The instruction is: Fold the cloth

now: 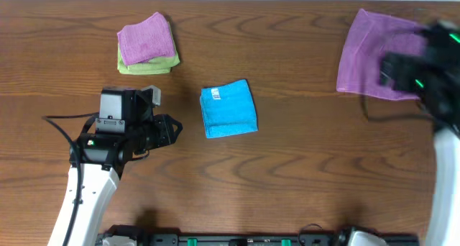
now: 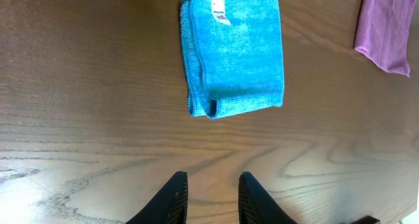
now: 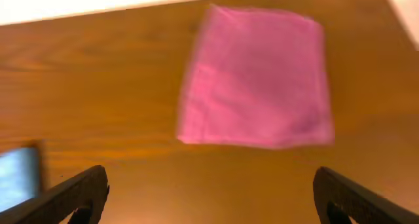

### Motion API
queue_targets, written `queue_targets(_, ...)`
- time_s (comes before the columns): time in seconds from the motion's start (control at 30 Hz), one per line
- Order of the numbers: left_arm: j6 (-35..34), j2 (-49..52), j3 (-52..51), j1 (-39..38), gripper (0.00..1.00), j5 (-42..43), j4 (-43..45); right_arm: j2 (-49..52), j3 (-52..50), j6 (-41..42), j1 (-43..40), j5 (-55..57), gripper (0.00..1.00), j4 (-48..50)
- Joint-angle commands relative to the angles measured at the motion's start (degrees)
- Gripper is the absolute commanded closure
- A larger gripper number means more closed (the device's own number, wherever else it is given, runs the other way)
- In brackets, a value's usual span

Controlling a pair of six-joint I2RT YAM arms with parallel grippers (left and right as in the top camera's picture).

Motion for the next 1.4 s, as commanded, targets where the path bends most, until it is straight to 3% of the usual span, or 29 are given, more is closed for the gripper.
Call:
queue_targets(0.0,-0.66,-0.33,0.02,-0.24,0.73,-1.22,-0.07,-7.72,-7.06,-5.42,-5.55,-3.26,0.01,0.17)
queue_targets(0.17,-1.09,-0.35,0.02,-0.24,0.72,-1.18,-0.57,-22.56,-17.79,-5.46,-7.96,-3.76,0.01,0.28)
queue_targets(0.37,-1.05,-0.35,0.02,-0.24,0.71,-1.18,-0.76,-36.39,-30.1,-3.52,-7.91,-13.68,0.01,-3.23)
queue_targets(0.47,-0.31,-0.35,0.02,-0.24,0.71,-1.16,-0.74,-40.41,-33.42,-2.01,-6.99,-25.16,0.01,-3.96)
queue_targets(0.6,1.16,-0.35,0.02,-0.24,0.71,-1.14,-0.81,-42.21,-35.26,-2.05,-5.77,-23.58,0.01,-10.29)
queue_targets(0.97,2.89,-0.35,0.02,-0.24,0.7,-1.16,-0.68,-41.13,-38.93,8.04,-3.41,-18.21,0.01,-5.68)
queue_targets(1.23,6.75,-0.35,0.02,-0.24,0.68,-1.2,-0.46,-37.4,-38.93,8.07,12.07,-18.14,0.01,-5.99)
queue_targets(1.37,7.93,-0.33,0.02,-0.24,0.67,-1.22,-0.37,-35.85,-38.93,8.07,15.56,-18.12,0.01,-5.97)
